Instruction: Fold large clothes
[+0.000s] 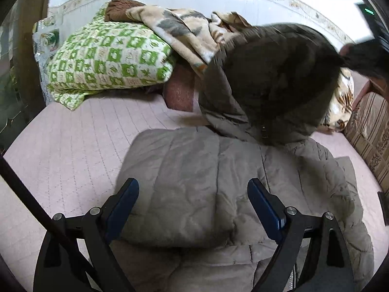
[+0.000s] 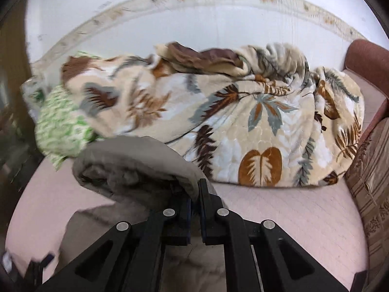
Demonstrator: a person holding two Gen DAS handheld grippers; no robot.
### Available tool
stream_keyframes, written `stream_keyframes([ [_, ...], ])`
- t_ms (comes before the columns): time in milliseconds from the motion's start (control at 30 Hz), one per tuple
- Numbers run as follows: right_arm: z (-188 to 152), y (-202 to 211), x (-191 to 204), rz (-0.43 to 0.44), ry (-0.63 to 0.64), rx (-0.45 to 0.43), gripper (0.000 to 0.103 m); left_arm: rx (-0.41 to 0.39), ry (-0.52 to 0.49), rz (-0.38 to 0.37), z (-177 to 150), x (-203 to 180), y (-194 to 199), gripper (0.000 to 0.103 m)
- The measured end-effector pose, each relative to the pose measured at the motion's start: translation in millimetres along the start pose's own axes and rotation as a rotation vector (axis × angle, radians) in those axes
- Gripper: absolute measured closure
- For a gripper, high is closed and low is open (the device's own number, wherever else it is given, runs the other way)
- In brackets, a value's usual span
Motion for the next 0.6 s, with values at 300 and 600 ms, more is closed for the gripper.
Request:
stream_keyframes([
  [300,-129.6,58.6,10.5,0.011,0.033,0.019,0.097,-0.038,0.101,-0.012,15.4,38.1,18.2,0.013],
  [600,-241.1,7.6,-2.2,0.036,-0.057,0.134,0.097,0.099,0.246,-0.339,6.4,20.7,-7.1,0.013],
])
Point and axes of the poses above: each gripper's, at about its wrist camera, not at the fingertips, and y roughly against the way its jaws point, x to its left, z to its top, the point moved 5 cm from there along -y, roughly the way its jaws point, and after that the axes turned 5 degrees about x, right-handed, at the moved point
